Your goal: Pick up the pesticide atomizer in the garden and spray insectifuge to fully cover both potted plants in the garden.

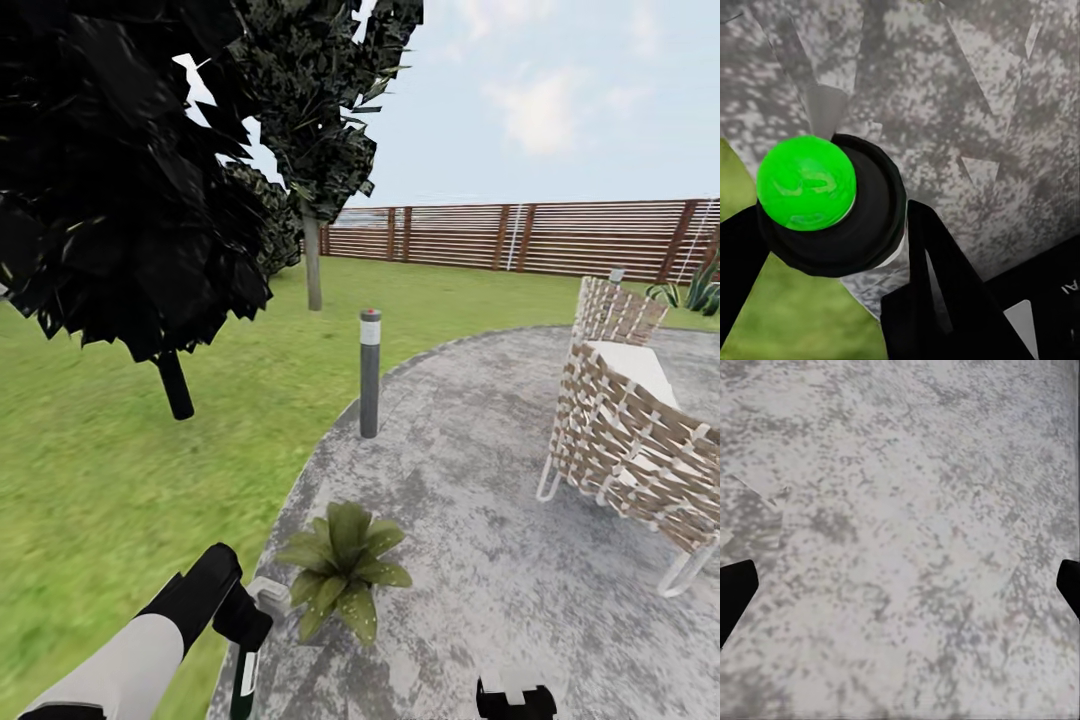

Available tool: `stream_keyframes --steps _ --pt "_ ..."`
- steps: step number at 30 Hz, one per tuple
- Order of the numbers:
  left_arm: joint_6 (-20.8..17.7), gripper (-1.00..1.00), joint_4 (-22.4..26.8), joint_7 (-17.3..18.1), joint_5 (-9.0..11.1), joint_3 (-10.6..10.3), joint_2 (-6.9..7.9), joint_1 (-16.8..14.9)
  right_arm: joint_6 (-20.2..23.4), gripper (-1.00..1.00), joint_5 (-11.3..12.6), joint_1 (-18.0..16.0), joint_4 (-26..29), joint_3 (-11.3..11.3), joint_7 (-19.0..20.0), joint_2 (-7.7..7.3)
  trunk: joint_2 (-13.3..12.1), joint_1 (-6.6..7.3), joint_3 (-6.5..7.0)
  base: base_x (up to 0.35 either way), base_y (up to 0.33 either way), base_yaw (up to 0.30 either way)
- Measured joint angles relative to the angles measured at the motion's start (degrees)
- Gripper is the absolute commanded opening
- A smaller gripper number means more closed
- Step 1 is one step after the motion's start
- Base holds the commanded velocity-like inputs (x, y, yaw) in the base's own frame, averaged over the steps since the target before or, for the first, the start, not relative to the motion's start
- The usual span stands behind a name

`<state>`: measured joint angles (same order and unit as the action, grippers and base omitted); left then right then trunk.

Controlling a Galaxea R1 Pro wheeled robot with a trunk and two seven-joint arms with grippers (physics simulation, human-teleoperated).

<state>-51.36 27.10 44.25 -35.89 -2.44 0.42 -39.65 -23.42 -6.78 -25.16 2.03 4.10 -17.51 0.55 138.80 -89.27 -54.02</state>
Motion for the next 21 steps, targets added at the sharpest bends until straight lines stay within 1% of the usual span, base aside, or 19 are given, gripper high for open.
stream_keyframes --steps 8,10,11,12,13,14,16,17,19,21 --pt "0.10 -1.00 -0.07 0.10 0.07 -0.21 0.00 0.13 -0.04 1.00 0.02 -0.01 -0.01 0.00 0.00 -0.03 0.00 0.00 0.00 0.000 0.028 -0.277" --pt "0.08 -1.00 -0.08 1.26 0.08 -0.25 0.15 -0.15 -0.03 1.00 0.02 -0.01 -0.01 0.01 0.00 -0.02 0.00 0.00 0.00 0.000 0.001 -0.277" --pt "0.00 -1.00 -0.08 3.36 0.15 -0.92 0.31 -0.32 -0.03 1.00 0.02 -0.01 -0.01 -0.01 0.00 -0.02 0.00 0.00 0.00 0.000 0.000 -0.272" --pt "-0.06 -1.00 -0.04 5.95 0.19 -2.54 0.53 -0.46 -0.03 1.00 0.02 -0.01 -0.01 -0.01 0.00 -0.03 0.00 0.00 0.00 0.000 0.000 -0.246" --pt "-0.01 -1.00 -0.03 7.62 0.05 -3.98 0.67 -0.51 -0.03 1.00 0.02 -0.01 -0.01 -0.02 0.00 -0.03 0.00 0.00 0.00 0.000 0.000 -0.148" --pt "0.00 -1.00 -0.01 9.43 0.01 -6.37 0.85 -0.55 -0.03 1.00 0.02 -0.01 -0.02 -0.01 0.00 -0.03 0.00 0.00 0.00 0.000 0.000 -0.095" --pt "0.07 -1.00 -0.05 10.82 -0.08 -9.55 1.14 -0.52 -0.03 1.00 0.01 -0.02 -0.02 0.00 0.00 -0.03 0.00 0.00 0.00 0.000 0.000 -0.037" --pt "0.06 -1.00 -0.06 11.15 -0.06 -10.44 1.22 -0.51 -0.06 1.00 0.02 -0.02 -0.02 0.00 0.00 -0.03 0.00 0.00 0.00 0.000 0.000 -0.013" --pt "0.04 -1.00 -0.07 11.38 -0.05 -11.08 1.28 -0.51 -0.10 1.00 0.02 -0.02 -0.05 -0.01 0.00 -0.03 0.00 0.00 0.00 -0.042 0.017 -0.007" --pt "-0.01 -1.00 -0.04 11.46 -0.10 -11.29 1.29 -0.56 -0.10 1.00 0.00 -0.01 -0.03 -0.05 0.00 -0.03 0.00 -0.01 0.00 -0.164 0.158 -0.002"
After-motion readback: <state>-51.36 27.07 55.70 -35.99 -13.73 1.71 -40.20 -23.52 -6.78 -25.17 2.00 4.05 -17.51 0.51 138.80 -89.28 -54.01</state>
